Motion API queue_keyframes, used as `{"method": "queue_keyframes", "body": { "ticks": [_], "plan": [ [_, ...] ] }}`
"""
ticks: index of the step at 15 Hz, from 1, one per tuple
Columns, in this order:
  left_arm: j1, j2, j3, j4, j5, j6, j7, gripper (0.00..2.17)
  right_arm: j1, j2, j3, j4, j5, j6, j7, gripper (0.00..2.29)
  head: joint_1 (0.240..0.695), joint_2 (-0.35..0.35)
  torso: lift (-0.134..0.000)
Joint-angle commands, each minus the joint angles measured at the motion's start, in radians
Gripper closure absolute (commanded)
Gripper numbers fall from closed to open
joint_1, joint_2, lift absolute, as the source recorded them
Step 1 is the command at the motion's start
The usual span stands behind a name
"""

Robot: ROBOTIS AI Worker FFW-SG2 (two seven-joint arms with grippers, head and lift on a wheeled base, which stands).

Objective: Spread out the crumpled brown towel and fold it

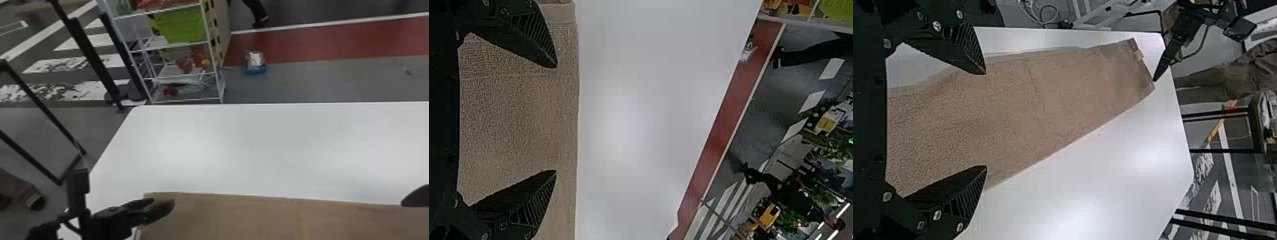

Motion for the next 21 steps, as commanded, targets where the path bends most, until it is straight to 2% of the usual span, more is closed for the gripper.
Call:
{"method": "queue_keyframes", "body": {
  "ticks": [1, 3, 4, 6, 8, 9, 11, 13, 14, 15, 16, 17, 19, 21],
  "plan": [
    [0.015, -0.003, -0.007, -0.006, 0.014, -0.051, 0.001, 0.15, 0.057, 0.033, -0.105, 0.035, -0.028, -0.056, 0.005, 0.05, 0.695, 0.215, -0.124],
    [0.017, -0.003, 0.007, -0.02, 0.061, -0.054, -0.001, 0.15, 0.092, 0.068, -0.204, 0.084, -0.118, -0.05, 0.005, 0.05, 0.695, 0.181, -0.124],
    [0.027, -0.003, 0.01, -0.037, 0.081, -0.057, -0.001, 0.15, 0.111, 0.077, -0.237, 0.088, -0.141, -0.047, 0.005, 0.05, 0.695, 0.159, -0.124],
    [0.079, -0.003, 0.012, -0.066, 0.147, -0.171, 0.019, 0.15, 0.148, 0.105, -0.309, 0.118, -0.18, 0.009, 0.005, 0.04, 0.695, 0.101, -0.124],
    [0.09, -0.003, 0.01, -0.064, 0.175, -0.207, 0.026, 0.15, 0.148, 0.113, -0.362, 0.198, -0.284, 0.07, 0.005, 0.04, 0.695, 0.066, -0.124],
    [0.09, -0.003, 0.01, -0.061, 0.175, -0.207, 0.027, 0.15, 0.16, 0.129, -0.378, 0.207, -0.301, 0.094, 0.005, 0.06, 0.695, 0.026, -0.124],
    [0.09, -0.003, 0.01, -0.04, 0.172, -0.217, 0.024, 0.15, 0.178, 0.16, -0.402, 0.209, -0.319, 0.177, 0.005, 0.05, 0.695, -0.005, -0.124],
    [0.09, -0.003, 0.022, -0.024, 0.172, -0.22, 0.012, 0.15, 0.188, 0.166, -0.439, 0.195, -0.364, 0.343, 0.005, 0.05, 0.695, -0.013, -0.124],
    [0.09, -0.003, 0.033, -0.017, 0.172, -0.223, 0.006, 0.15, 0.203, 0.169, -0.454, 0.163, -0.364, 0.401, 0.005, 0.05, 0.695, -0.018, -0.124],
    [0.09, -0.003, 0.042, -0.014, 0.173, -0.223, 0.001, 0.15, 0.217, 0.186, -0.479, 0.138, -0.365, 0.414, 0.005, 0.05, 0.695, -0.016, -0.124],
    [0.09, -0.003, 0.055, -0.014, 0.178, -0.223, -0.002, 0.15, 0.218, 0.186, -0.493, 0.127, -0.368, 0.444, 0.005, 0.05, 0.695, -0.01, -0.124],
    [0.09, -0.003, 0.065, -0.014, 0.181, -0.223, -0.004, 0.15, 0.221, 0.186, -0.51, 0.123, -0.371, 0.453, 0.005, 0.06, 0.695, -0.004, -0.124],
    [0.079, -0.003, 0.079, 0.003, 0.181, -0.223, -0.001, 0.16, 0.221, 0.209, -0.568, 0.147, -0.401, 0.417, 0.005, 0.06, 0.695, 0.003, -0.124],
    [0.069, -0.003, 0.094, 0.031, 0.18, -0.275, 0.012, 0.16, 0.22, 0.211, -0.576, 0.207, -0.41, 0.276, -0.008, 0.08, 0.695, -0.005, -0.124]
  ]
}}
